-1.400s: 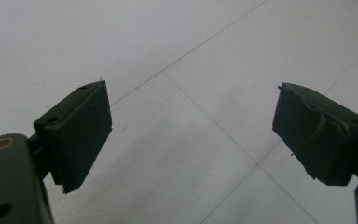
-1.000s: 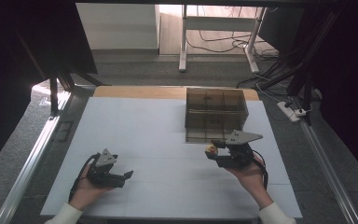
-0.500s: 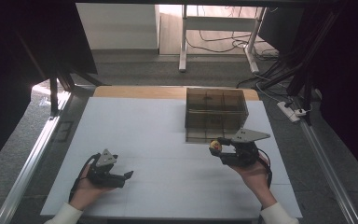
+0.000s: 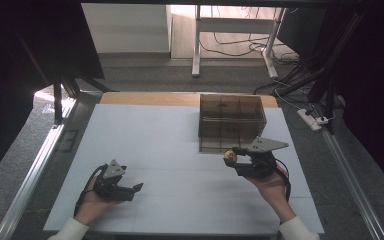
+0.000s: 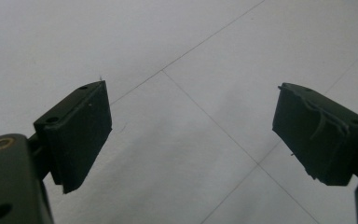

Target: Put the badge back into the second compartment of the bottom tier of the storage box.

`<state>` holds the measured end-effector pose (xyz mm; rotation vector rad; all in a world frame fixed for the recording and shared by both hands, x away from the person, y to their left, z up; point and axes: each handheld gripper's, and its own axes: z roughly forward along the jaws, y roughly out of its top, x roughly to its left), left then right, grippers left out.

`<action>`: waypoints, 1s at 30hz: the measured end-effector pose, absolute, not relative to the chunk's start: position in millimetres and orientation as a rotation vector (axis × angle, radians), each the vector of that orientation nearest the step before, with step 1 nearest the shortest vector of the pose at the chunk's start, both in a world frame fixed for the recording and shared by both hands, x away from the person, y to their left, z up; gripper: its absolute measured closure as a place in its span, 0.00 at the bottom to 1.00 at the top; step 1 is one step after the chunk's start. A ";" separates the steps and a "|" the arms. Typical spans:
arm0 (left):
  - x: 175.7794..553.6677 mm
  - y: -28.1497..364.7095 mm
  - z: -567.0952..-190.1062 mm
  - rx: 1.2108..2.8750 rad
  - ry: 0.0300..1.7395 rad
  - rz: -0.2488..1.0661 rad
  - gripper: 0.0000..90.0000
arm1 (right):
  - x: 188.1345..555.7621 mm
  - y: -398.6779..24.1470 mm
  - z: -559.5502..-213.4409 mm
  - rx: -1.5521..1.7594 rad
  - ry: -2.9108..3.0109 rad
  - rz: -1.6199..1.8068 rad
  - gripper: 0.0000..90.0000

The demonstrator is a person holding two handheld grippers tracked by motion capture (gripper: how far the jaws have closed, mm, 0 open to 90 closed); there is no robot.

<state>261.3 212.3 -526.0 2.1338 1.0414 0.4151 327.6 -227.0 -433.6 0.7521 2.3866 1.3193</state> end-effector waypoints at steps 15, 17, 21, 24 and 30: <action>261.6 212.2 -525.5 2.134 1.041 0.414 0.13 | 339.3 -227.3 -436.6 0.783 2.381 1.311 0.52; 261.6 212.3 -525.5 2.132 1.042 0.416 0.13 | 342.6 -226.7 -436.6 0.782 2.379 1.314 0.52; 261.6 212.8 -525.3 2.132 1.043 0.415 0.13 | 346.9 -226.0 -436.3 0.789 2.378 1.312 0.52; 261.7 212.9 -525.5 2.131 1.045 0.415 0.13 | 350.8 -225.7 -436.8 0.796 2.374 1.312 0.52; 261.6 213.0 -525.5 2.131 1.045 0.416 0.13 | 356.5 -225.8 -437.4 0.803 2.366 1.301 0.52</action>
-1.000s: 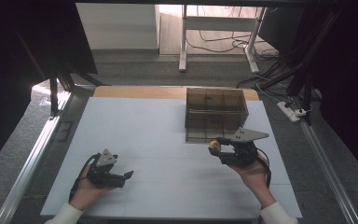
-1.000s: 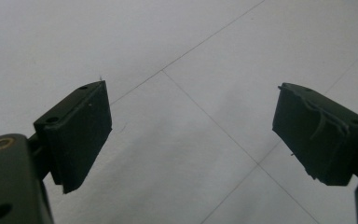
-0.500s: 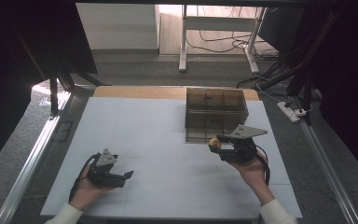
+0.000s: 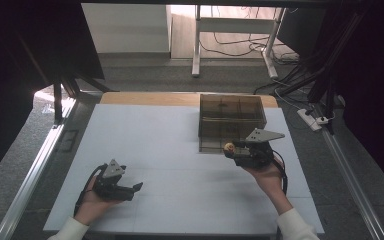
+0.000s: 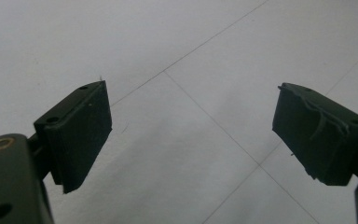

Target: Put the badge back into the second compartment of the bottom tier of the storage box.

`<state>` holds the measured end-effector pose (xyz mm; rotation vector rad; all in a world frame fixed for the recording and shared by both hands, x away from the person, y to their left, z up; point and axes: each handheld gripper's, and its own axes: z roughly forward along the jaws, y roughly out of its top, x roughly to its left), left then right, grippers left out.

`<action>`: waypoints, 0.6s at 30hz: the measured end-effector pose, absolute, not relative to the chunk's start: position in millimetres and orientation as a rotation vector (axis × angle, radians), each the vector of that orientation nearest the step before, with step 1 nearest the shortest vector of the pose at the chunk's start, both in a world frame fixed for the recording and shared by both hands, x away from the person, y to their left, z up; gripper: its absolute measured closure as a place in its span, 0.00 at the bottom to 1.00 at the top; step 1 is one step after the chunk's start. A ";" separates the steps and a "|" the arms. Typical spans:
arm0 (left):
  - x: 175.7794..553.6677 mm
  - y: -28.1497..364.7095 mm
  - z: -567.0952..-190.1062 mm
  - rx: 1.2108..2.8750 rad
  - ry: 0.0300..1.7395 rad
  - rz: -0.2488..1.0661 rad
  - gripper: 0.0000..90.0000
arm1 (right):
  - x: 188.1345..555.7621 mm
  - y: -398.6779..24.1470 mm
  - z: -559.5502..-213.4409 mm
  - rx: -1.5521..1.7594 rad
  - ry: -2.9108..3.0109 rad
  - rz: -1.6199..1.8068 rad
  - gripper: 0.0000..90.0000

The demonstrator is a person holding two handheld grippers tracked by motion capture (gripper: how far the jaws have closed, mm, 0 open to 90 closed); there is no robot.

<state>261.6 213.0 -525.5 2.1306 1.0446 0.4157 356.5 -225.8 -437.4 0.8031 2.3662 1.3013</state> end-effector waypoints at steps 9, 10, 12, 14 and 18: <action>261.5 213.0 -525.4 2.130 1.045 0.417 0.13 | 364.1 -225.8 -439.0 0.821 2.360 1.293 0.52; 261.5 213.0 -525.4 2.131 1.044 0.416 0.13 | 365.0 -225.3 -439.1 0.822 2.359 1.295 0.52; 261.6 213.0 -525.5 2.131 1.044 0.416 0.13 | 366.8 -224.3 -439.2 0.823 2.358 1.289 0.52; 261.6 213.0 -525.4 2.131 1.044 0.416 0.13 | 369.7 -223.3 -439.6 0.824 2.358 1.288 0.52; 261.4 213.3 -525.3 2.128 1.045 0.416 0.13 | 375.7 -220.6 -440.3 0.832 2.354 1.281 0.52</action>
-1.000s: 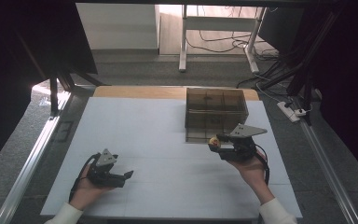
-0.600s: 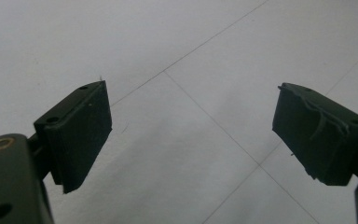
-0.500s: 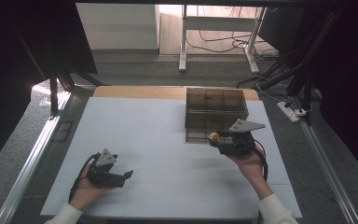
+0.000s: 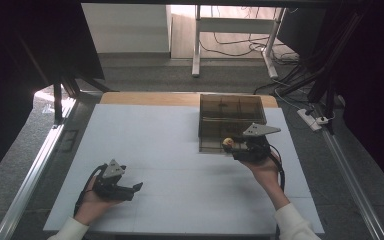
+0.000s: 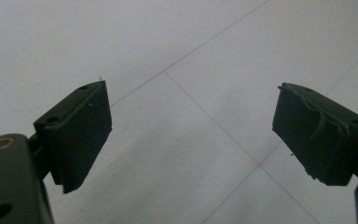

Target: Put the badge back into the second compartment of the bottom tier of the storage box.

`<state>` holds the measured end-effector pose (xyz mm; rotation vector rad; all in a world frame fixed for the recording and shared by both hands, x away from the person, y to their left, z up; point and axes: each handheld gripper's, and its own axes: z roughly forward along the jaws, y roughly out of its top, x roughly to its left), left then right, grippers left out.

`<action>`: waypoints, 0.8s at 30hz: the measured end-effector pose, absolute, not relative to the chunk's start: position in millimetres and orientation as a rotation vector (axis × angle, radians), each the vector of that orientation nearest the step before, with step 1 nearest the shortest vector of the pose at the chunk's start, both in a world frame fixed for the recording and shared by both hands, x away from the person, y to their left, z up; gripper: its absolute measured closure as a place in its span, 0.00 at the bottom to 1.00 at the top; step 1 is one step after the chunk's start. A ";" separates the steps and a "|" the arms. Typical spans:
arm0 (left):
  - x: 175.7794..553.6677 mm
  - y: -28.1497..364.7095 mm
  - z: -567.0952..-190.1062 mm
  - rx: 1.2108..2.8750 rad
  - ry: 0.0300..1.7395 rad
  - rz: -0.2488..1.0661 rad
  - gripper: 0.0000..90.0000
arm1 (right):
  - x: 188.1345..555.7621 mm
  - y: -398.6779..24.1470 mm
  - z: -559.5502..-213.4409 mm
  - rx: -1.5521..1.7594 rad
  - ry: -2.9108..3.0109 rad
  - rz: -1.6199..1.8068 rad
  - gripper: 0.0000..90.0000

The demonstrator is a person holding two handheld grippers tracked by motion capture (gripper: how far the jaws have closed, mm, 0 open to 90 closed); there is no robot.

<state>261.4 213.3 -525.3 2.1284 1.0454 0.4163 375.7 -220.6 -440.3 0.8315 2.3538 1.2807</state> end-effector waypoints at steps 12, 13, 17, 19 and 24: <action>261.5 213.6 -525.6 2.130 1.045 0.417 0.13 | 396.7 -222.4 -451.0 0.885 2.347 1.208 0.52; 261.4 213.6 -525.6 2.130 1.045 0.417 0.13 | 399.1 -223.4 -452.8 0.892 2.345 1.208 0.52; 261.5 213.6 -525.7 2.130 1.046 0.417 0.13 | 407.2 -227.9 -458.2 0.927 2.340 1.194 0.52; 261.5 213.6 -525.7 2.132 1.044 0.417 0.13 | 410.4 -229.6 -460.2 0.940 2.335 1.189 0.52; 261.6 213.5 -525.8 2.132 1.045 0.417 0.13 | 417.6 -231.0 -464.1 0.964 2.335 1.173 0.52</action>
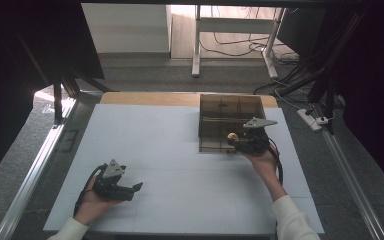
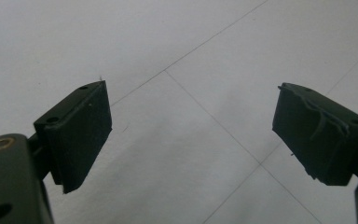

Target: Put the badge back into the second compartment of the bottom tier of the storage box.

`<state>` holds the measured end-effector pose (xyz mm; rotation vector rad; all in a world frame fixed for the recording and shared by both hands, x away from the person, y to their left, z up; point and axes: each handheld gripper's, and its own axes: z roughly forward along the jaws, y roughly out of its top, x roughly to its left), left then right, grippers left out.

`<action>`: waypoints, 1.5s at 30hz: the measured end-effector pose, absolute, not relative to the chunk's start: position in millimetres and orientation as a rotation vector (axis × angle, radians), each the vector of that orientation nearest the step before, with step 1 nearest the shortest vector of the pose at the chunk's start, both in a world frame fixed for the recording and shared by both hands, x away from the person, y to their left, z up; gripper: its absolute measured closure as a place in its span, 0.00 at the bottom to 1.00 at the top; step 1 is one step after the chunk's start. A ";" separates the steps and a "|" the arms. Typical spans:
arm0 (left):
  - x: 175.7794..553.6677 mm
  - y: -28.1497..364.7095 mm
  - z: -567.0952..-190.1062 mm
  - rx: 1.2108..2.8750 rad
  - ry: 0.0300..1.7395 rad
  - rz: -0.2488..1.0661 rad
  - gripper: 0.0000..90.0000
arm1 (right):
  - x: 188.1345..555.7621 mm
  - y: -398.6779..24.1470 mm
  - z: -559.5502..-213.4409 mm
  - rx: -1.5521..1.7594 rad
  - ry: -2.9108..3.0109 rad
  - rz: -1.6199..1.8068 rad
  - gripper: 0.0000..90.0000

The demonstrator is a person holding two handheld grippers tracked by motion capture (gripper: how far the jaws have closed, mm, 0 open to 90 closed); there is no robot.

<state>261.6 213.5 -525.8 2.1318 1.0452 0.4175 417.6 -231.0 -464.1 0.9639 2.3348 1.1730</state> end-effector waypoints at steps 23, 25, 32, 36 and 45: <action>261.6 214.3 -526.1 2.134 1.045 0.419 0.13 | 427.6 -224.8 -469.3 0.968 2.337 1.142 0.52; 261.7 214.3 -526.2 2.133 1.044 0.418 0.13 | 427.9 -225.3 -469.8 0.968 2.337 1.137 0.52; 261.6 214.6 -526.0 2.131 1.043 0.418 0.13 | 427.6 -226.1 -470.1 0.967 2.344 1.131 0.51; 261.6 214.9 -525.8 2.131 1.043 0.419 0.13 | 427.0 -226.8 -470.2 0.974 2.336 1.130 0.44; 261.8 215.2 -525.9 2.130 1.045 0.419 0.13 | 425.0 -230.7 -468.0 0.994 2.337 1.153 0.39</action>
